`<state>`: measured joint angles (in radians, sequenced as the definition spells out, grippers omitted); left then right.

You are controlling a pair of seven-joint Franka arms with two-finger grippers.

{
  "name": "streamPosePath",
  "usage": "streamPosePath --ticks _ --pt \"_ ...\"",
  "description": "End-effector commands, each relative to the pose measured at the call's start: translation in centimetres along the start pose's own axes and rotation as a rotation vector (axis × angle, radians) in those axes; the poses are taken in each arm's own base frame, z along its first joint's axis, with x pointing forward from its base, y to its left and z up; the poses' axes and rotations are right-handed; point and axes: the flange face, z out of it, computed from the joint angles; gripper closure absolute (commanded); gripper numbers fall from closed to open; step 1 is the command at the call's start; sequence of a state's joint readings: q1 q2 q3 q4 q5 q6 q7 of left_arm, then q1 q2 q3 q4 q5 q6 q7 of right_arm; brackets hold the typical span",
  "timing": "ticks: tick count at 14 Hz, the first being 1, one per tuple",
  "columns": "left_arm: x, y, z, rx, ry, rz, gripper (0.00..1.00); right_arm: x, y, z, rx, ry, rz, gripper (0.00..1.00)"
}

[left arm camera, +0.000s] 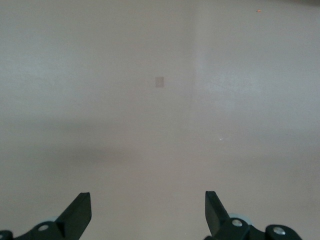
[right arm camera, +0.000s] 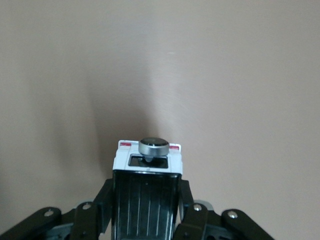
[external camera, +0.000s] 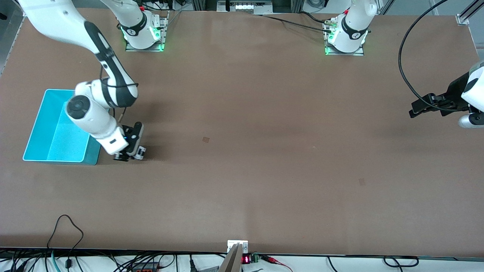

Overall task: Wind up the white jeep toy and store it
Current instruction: 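Lift the jeep with the right gripper and carry it over the bin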

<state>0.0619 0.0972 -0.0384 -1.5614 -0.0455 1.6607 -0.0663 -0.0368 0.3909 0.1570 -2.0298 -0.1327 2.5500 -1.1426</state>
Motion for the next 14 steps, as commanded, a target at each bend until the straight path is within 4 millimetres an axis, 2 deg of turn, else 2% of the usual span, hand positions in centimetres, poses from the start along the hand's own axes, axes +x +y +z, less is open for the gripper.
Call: streamPosePath --ticks 1,4,6,7,8,9,12,13,14 --pt "-0.5 0.0 -0.7 0.004 0.0 0.003 0.0 -1.6 0.3 -6.1 -0.024 -0.028 0.241 1.0" --pt "-0.4 0.0 -0.6 0.004 0.001 0.003 0.0 -5.5 1.0 -10.2 -0.023 -0.067 0.496 1.0" --pt "-0.4 0.0 -0.6 0.004 0.0 0.003 0.0 -10.1 1.5 -12.1 -0.022 -0.098 0.636 1.0" --pt "-0.4 0.0 -0.6 0.004 -0.002 0.003 0.0 -12.5 1.6 -12.4 -0.019 -0.115 0.716 1.0" --pt "-0.4 0.0 -0.6 0.004 0.0 0.003 0.0 -15.4 1.5 -12.1 0.008 -0.148 0.812 1.0" --pt "-0.4 0.0 -0.6 0.004 -0.002 0.003 0.0 -17.3 1.2 -11.6 0.028 -0.173 0.908 1.0" --pt "-0.5 -0.1 -0.5 0.003 -0.008 0.0 0.0 -21.6 0.4 -10.8 0.048 -0.223 1.115 1.0" --pt "-0.5 -0.1 -0.5 0.004 -0.009 0.0 0.0 -23.6 0.3 -9.9 0.057 -0.233 1.162 1.0" --pt "-0.5 -0.1 -0.5 0.003 -0.01 0.002 0.0 -24.3 0.3 -8.4 0.066 -0.238 1.202 1.0"
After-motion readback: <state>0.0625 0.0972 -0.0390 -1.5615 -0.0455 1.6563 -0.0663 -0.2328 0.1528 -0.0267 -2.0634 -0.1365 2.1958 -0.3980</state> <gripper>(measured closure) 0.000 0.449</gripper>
